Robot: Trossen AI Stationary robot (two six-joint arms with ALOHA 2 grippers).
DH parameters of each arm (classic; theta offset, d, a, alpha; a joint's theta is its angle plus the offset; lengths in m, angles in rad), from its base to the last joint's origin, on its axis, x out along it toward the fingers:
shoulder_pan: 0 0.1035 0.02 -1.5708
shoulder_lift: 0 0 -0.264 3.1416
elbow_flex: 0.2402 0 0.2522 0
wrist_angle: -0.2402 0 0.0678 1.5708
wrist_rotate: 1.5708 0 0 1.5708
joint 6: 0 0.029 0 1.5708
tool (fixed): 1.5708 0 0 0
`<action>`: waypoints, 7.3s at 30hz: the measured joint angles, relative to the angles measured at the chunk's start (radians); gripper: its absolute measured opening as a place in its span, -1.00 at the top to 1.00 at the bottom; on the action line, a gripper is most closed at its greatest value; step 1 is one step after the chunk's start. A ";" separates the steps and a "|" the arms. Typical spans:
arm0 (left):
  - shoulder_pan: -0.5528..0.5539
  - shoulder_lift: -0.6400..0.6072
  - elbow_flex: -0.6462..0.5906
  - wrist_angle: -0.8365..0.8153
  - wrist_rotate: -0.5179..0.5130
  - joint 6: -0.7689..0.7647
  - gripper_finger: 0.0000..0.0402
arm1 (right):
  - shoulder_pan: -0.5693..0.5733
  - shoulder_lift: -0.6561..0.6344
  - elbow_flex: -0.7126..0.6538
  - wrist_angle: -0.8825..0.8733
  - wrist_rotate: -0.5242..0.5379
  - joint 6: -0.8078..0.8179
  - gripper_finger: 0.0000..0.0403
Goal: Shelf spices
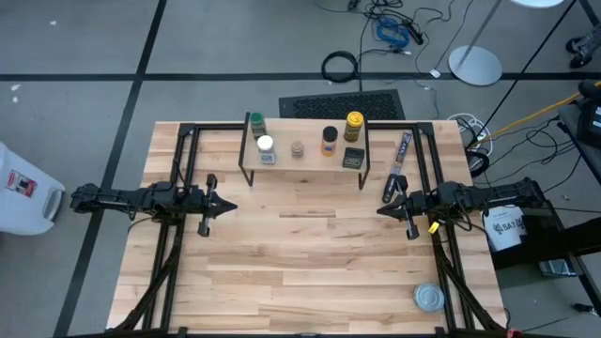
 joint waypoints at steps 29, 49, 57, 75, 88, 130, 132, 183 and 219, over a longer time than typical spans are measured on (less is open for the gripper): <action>0.000 0.000 0.000 0.000 0.000 0.000 0.92 | 0.000 0.000 0.000 0.000 0.000 0.000 1.00; 0.000 0.000 0.000 0.000 0.000 0.000 0.92 | 0.000 0.000 0.000 0.000 0.000 0.000 1.00; 0.000 0.000 0.000 0.000 0.000 0.000 0.92 | 0.000 0.000 0.000 0.000 0.000 0.000 1.00; 0.000 0.000 0.000 0.000 0.000 0.000 0.92 | 0.000 0.000 0.000 0.000 0.000 0.000 1.00; 0.000 0.000 0.000 0.002 0.000 0.000 0.92 | 0.000 0.000 0.000 0.000 0.000 0.000 1.00; 0.000 0.137 0.431 -0.120 -0.002 -0.055 0.92 | 0.000 0.000 0.000 0.000 0.000 0.000 1.00; 0.000 0.173 0.494 -0.143 -0.002 -0.054 0.92 | 0.000 0.000 0.000 0.000 0.000 0.000 1.00; 0.000 0.571 0.920 -0.424 -0.066 0.035 0.92 | 0.000 0.000 0.000 0.000 0.000 0.000 1.00; 0.000 0.572 0.920 -0.423 -0.065 0.035 0.92 | 0.000 0.245 0.537 -0.242 0.063 0.020 1.00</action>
